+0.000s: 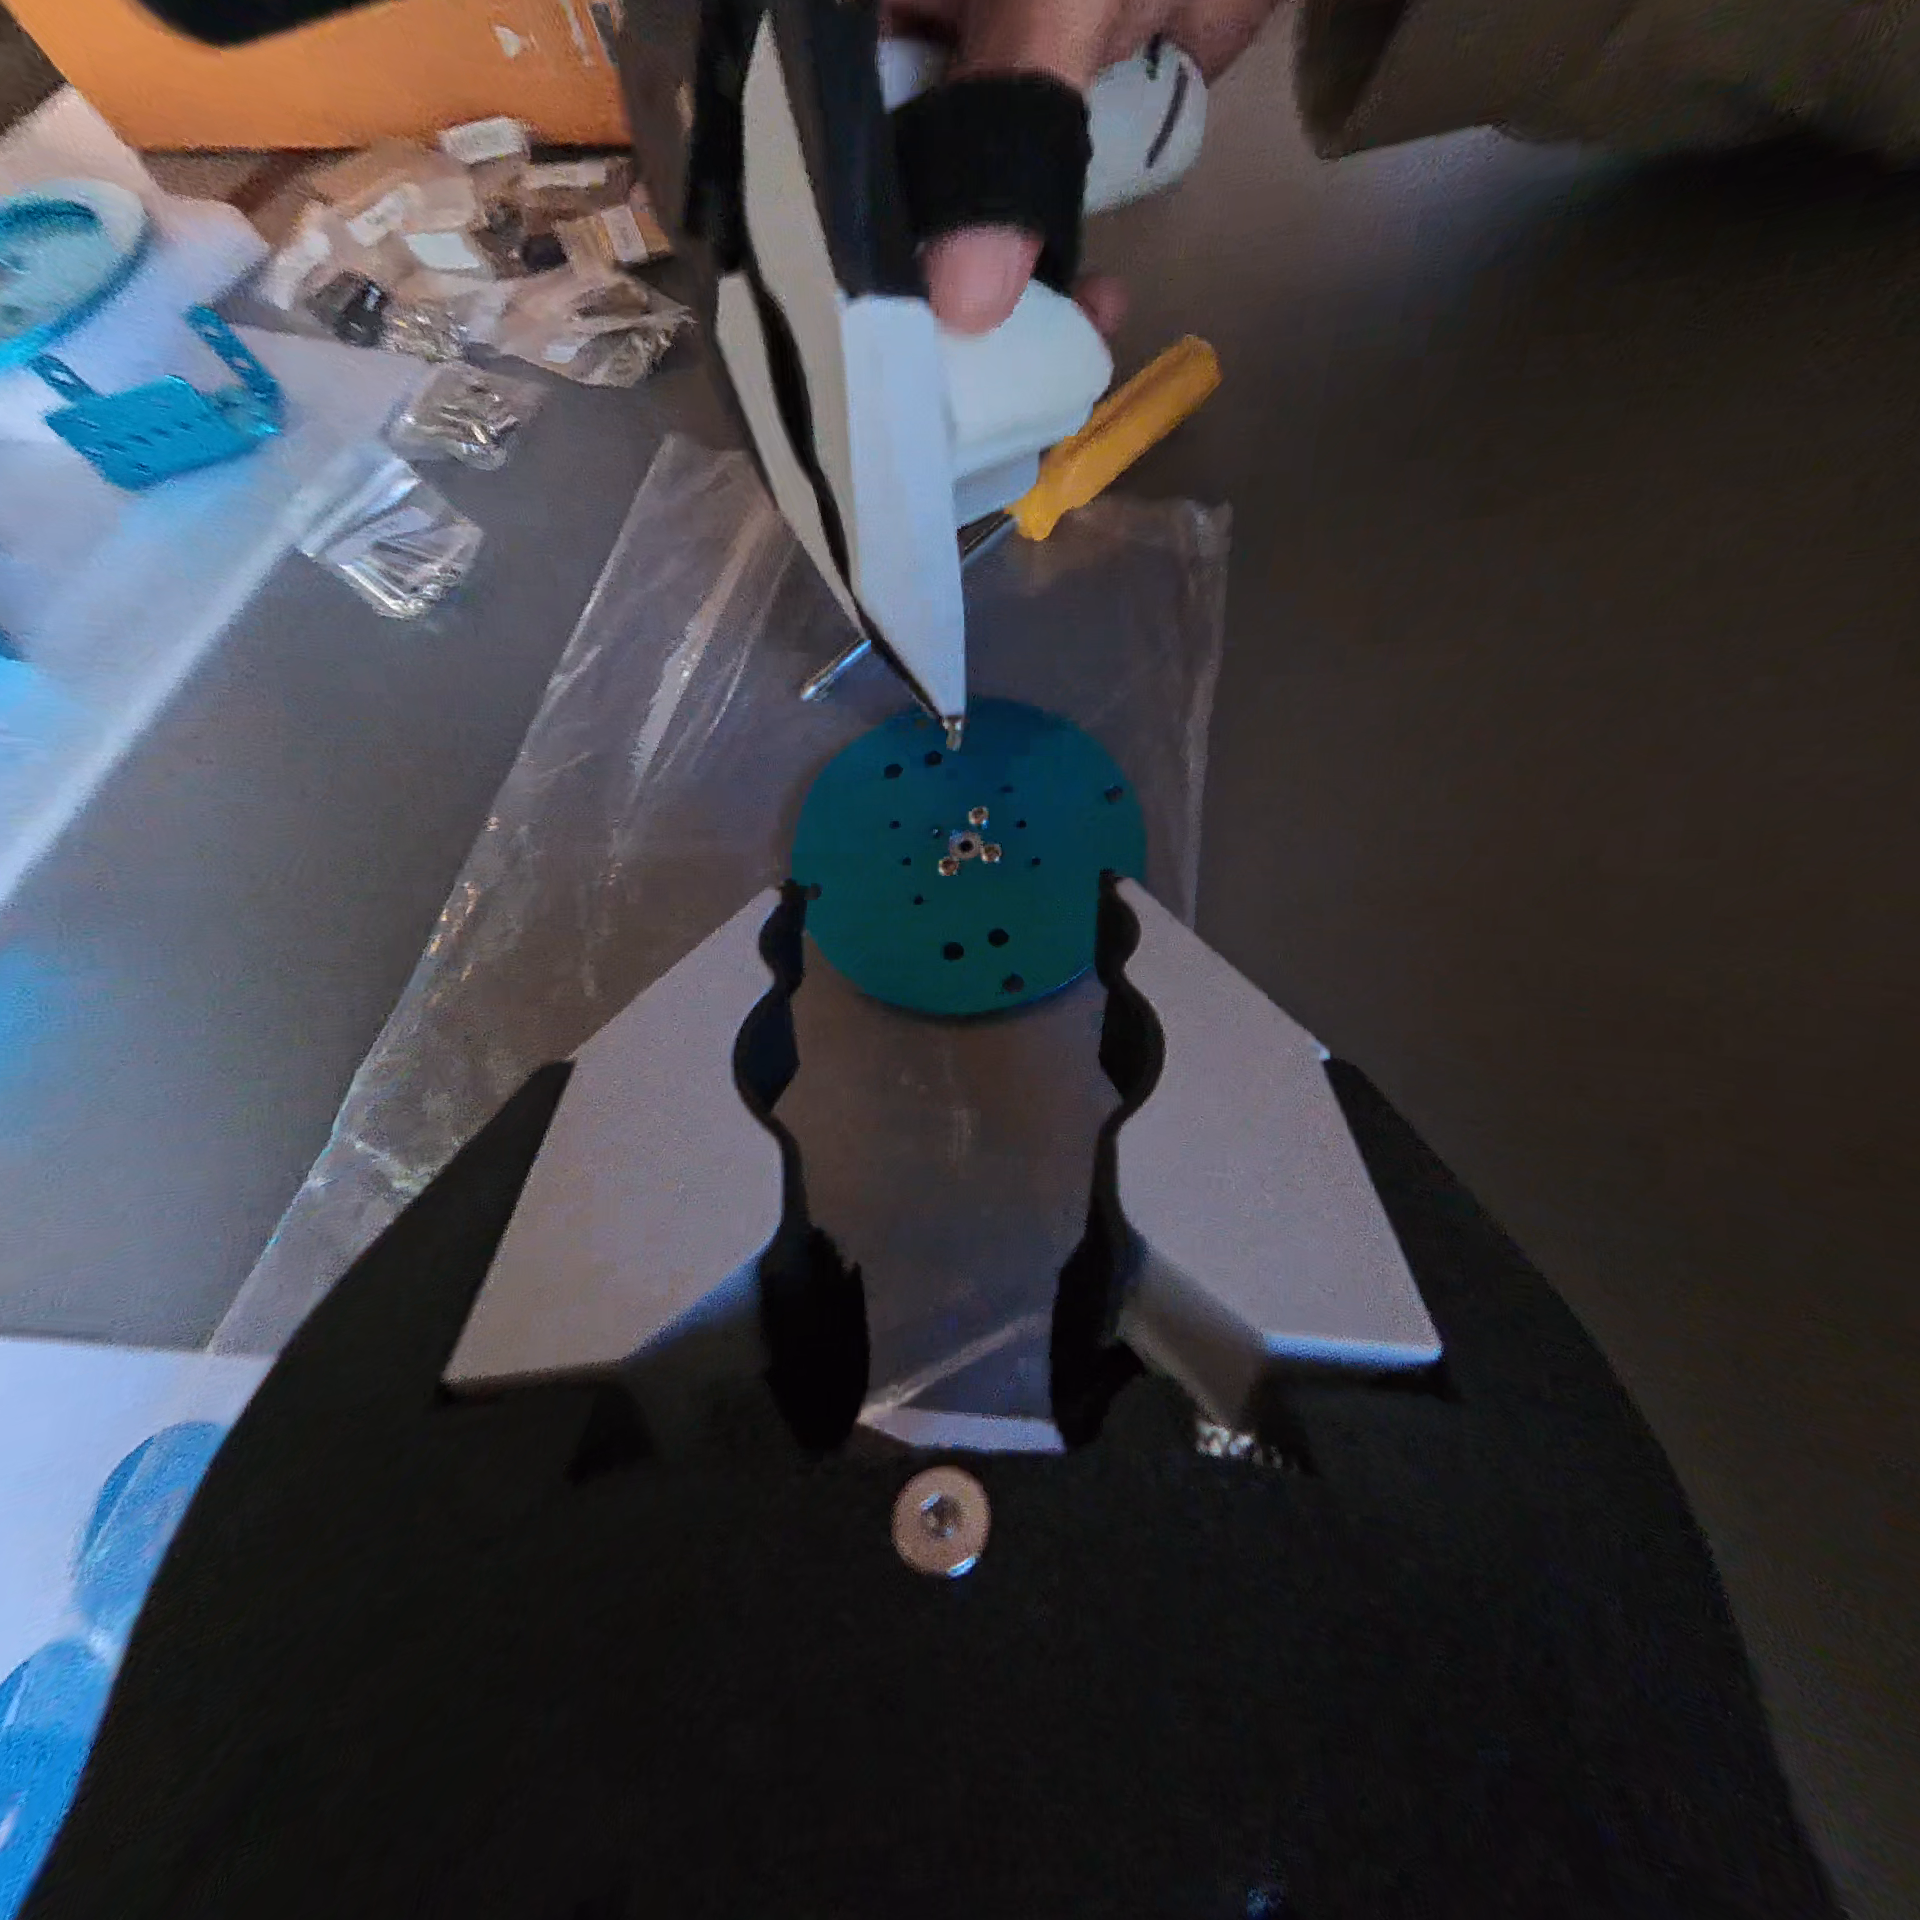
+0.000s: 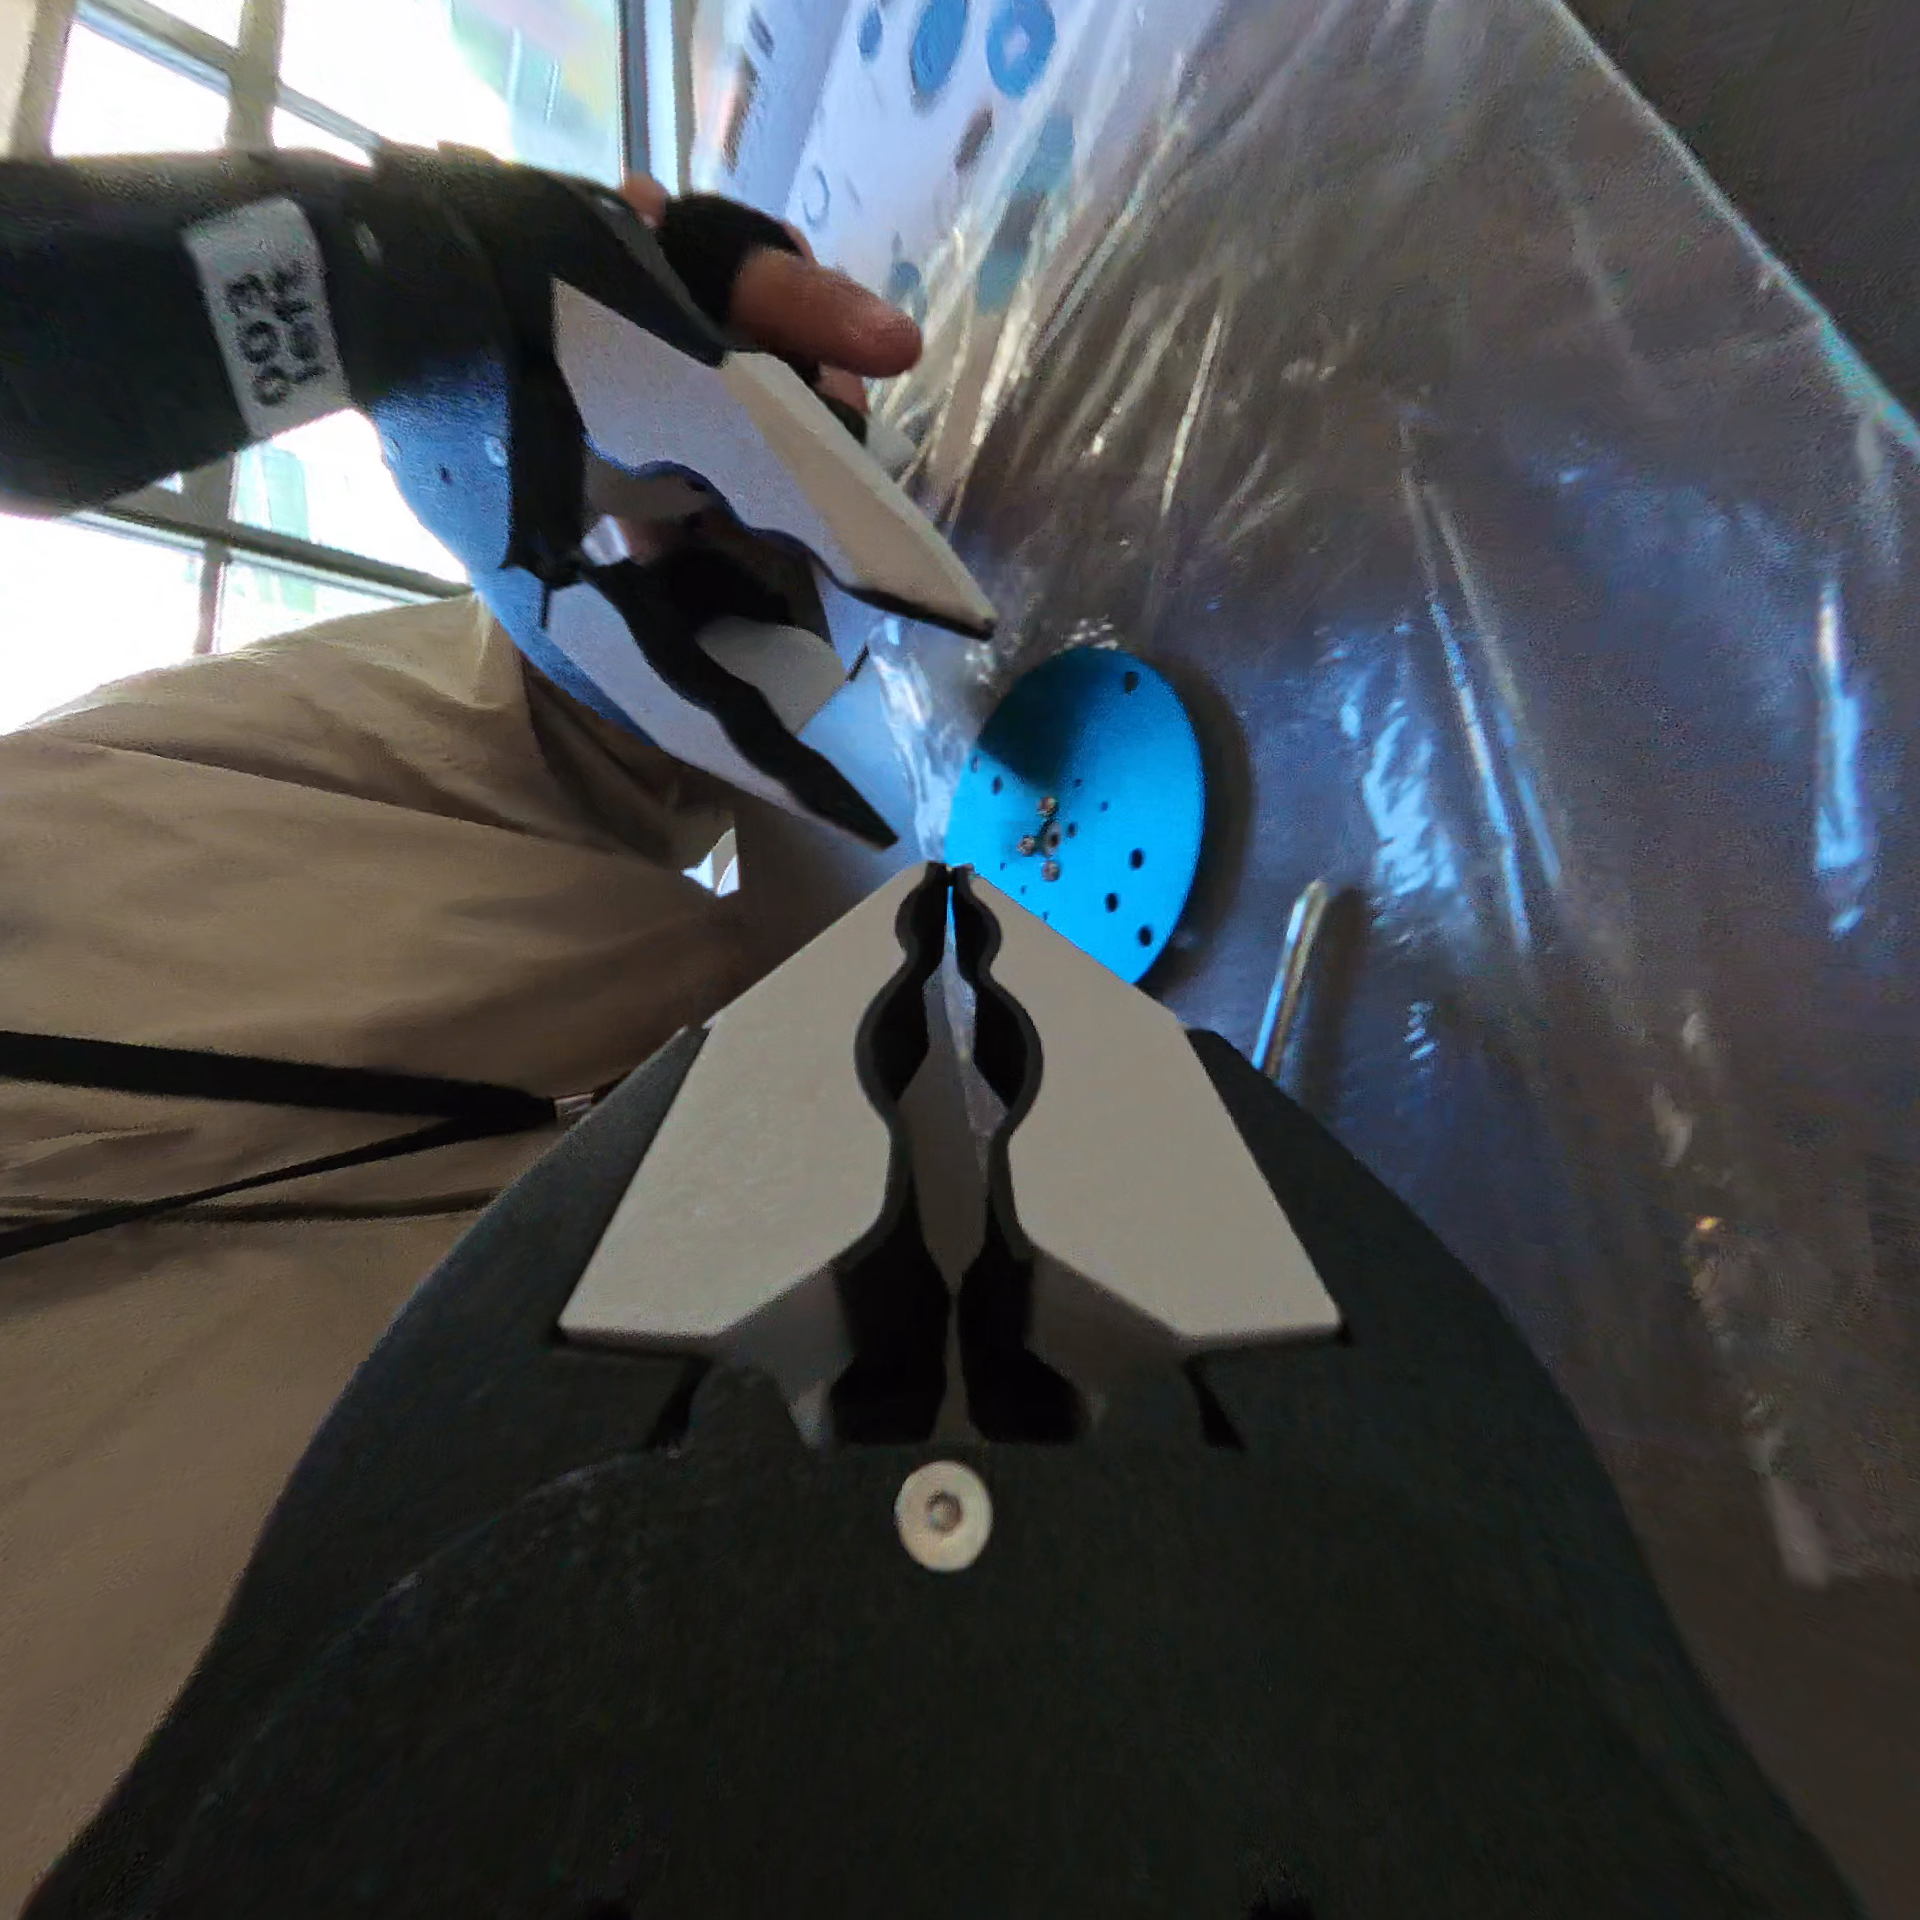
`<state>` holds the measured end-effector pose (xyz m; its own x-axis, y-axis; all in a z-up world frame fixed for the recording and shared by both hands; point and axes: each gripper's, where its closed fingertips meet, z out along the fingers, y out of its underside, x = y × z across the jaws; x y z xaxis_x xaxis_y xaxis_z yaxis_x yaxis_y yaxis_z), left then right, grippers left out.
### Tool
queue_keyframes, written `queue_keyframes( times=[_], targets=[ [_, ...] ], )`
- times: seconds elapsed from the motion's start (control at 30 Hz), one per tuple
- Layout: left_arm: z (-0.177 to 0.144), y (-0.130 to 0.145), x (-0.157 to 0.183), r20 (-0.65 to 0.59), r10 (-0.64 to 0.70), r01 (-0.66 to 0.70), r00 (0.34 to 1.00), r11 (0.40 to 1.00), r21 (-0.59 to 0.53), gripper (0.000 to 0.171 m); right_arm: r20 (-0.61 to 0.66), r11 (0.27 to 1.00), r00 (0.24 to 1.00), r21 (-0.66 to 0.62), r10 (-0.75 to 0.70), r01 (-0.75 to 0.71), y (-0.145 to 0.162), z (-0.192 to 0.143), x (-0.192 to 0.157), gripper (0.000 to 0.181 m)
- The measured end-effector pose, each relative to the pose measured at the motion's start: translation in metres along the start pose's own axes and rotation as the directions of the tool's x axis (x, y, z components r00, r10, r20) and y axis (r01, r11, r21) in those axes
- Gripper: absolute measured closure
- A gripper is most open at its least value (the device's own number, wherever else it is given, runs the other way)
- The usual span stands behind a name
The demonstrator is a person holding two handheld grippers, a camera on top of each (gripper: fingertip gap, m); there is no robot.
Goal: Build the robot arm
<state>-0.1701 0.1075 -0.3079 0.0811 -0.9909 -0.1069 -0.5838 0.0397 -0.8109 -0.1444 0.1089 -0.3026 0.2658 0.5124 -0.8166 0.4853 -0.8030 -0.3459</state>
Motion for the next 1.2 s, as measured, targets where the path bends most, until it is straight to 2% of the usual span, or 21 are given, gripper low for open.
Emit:
queue_keyframes(
  times=[0.13, 0.27, 0.47, 0.77, 0.97, 1.2],
  targets=[
    [0.009, 0.008, -0.001, -0.032, 0.004, -0.006, 0.999, 0.999, -0.049, 0.108, 0.023, 0.987, 0.995, -0.128, 0.102, -0.098, 0.003, 0.008, 0.019, 0.181],
    [0.012, 0.011, -0.001, -0.018, 0.005, -0.006, 1.000, 0.999, -0.050, 0.108, 0.054, 0.983, 0.990, -0.131, 0.134, -0.126, 0.001, 0.010, 0.022, 0.181],
    [0.015, 0.013, -0.003, -0.002, 0.007, -0.007, 1.000, 0.997, -0.071, 0.108, 0.025, 0.988, 0.994, -0.117, 0.105, -0.101, -0.005, 0.011, 0.021, 0.181],
    [0.012, 0.001, -0.004, 0.000, -0.028, 0.028, 1.000, 1.000, -0.002, 0.111, -0.117, 0.986, 0.993, -0.165, 0.015, -0.035, -0.002, 0.016, 0.022, 0.181],
    [0.011, 0.002, -0.003, 0.013, -0.007, 0.007, 1.000, 1.000, -0.001, 0.120, -0.162, 0.980, 0.987, -0.193, 0.012, -0.044, -0.002, 0.019, 0.022, 0.181],
    [0.014, -0.003, -0.003, 0.039, 0.021, -0.022, 0.999, 1.000, 0.015, 0.144, -0.208, 0.978, 0.978, -0.201, 0.017, -0.059, -0.002, 0.019, 0.023, 0.181]
  ],
)
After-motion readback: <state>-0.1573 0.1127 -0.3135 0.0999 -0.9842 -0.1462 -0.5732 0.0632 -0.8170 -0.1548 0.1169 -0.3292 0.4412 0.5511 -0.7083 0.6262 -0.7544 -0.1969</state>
